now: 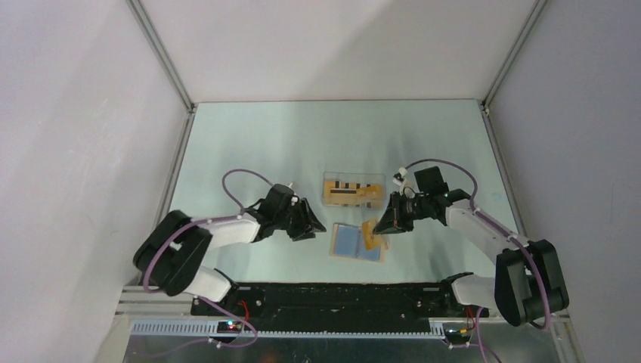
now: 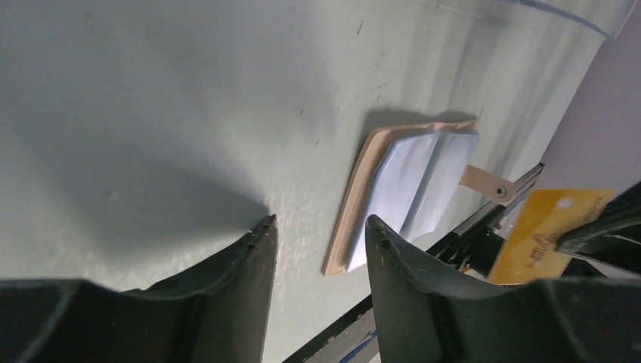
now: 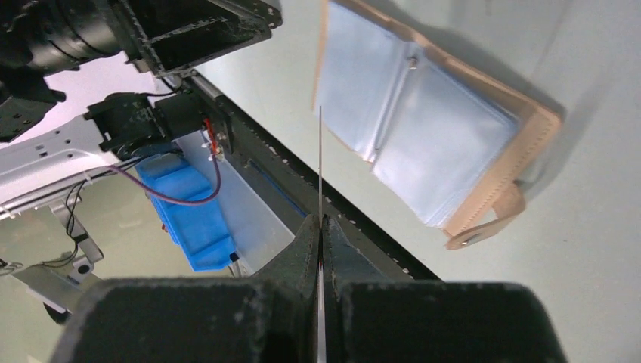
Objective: Put the credit cards into the card holder
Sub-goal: Move the card holder to the center of the board.
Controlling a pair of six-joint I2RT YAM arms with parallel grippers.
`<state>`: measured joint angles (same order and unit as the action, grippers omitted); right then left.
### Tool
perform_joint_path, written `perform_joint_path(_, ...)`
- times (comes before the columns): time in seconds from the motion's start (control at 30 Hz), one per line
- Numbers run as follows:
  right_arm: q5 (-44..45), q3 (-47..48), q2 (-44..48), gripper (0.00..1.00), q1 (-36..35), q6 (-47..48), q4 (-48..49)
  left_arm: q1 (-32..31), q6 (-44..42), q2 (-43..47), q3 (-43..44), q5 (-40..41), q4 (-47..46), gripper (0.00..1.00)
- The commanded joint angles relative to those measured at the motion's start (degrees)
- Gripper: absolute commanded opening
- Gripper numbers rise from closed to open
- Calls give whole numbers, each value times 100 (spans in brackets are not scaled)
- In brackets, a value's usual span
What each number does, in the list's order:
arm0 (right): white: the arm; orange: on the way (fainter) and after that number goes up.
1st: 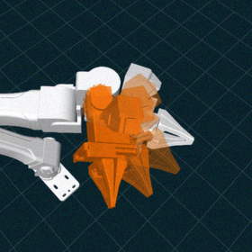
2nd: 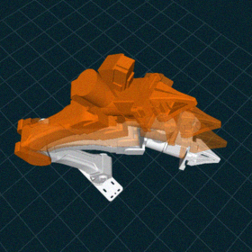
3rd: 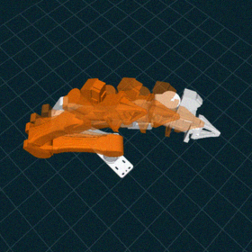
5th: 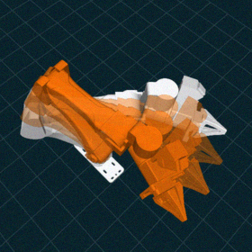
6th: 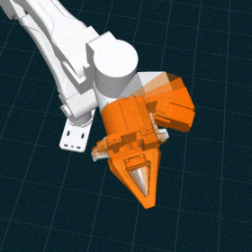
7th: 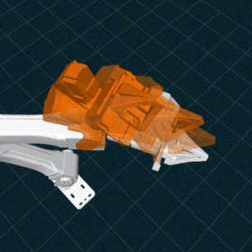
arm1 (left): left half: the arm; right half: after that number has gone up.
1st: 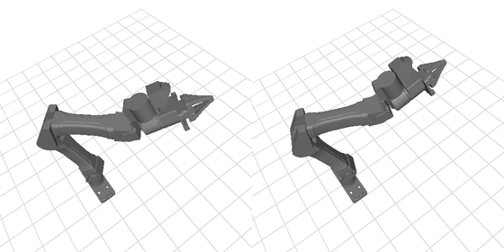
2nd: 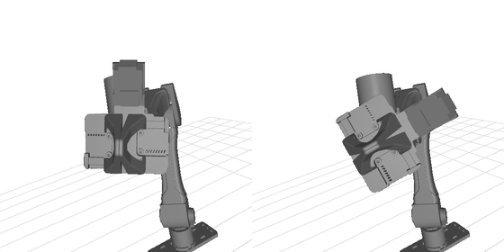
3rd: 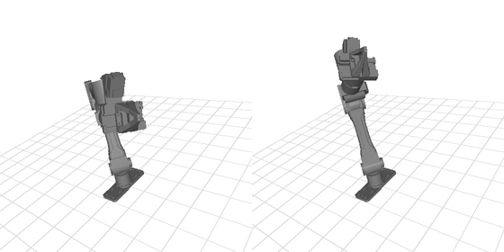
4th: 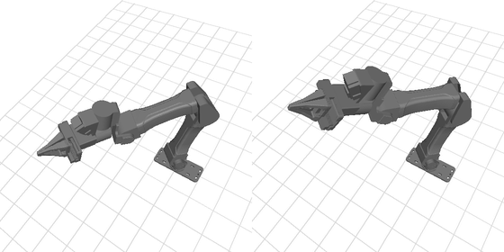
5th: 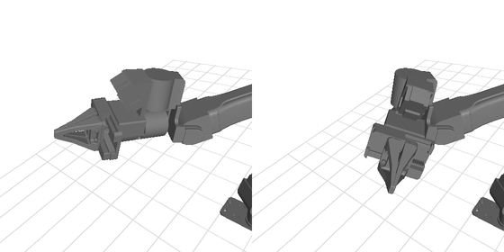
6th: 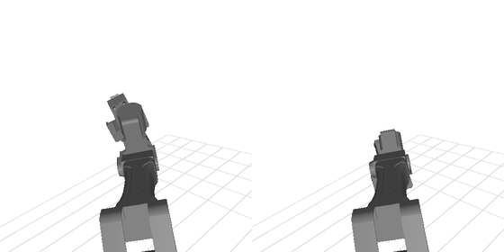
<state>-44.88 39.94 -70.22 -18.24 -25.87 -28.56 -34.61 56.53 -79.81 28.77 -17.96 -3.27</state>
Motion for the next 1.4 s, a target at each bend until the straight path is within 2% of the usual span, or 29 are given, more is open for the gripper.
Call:
perform_joint_path(0.0, 99, -149, -277, 0, 119, -1, 353, -85, 109, -553, 420, -382, -866, 52)
perform_joint_path(0.37, 54, -320, -753, 0, 114, 287, 224, -440, 271, -1573, 902, -424, -737, 48)
perform_joint_path(0.77, 22, -631, -734, 0, 125, 407, 178, -840, 705, -1769, 1091, -292, -621, 42)
perform_joint_path(1.03, -249, -637, -1132, 0, 124, 560, 457, -872, 690, -1877, 1146, -298, -620, 39)
perform_joint_path(1.37, -135, -604, -1552, 0, 115, 609, 606, -878, 663, -1978, 1209, -331, -618, 38)
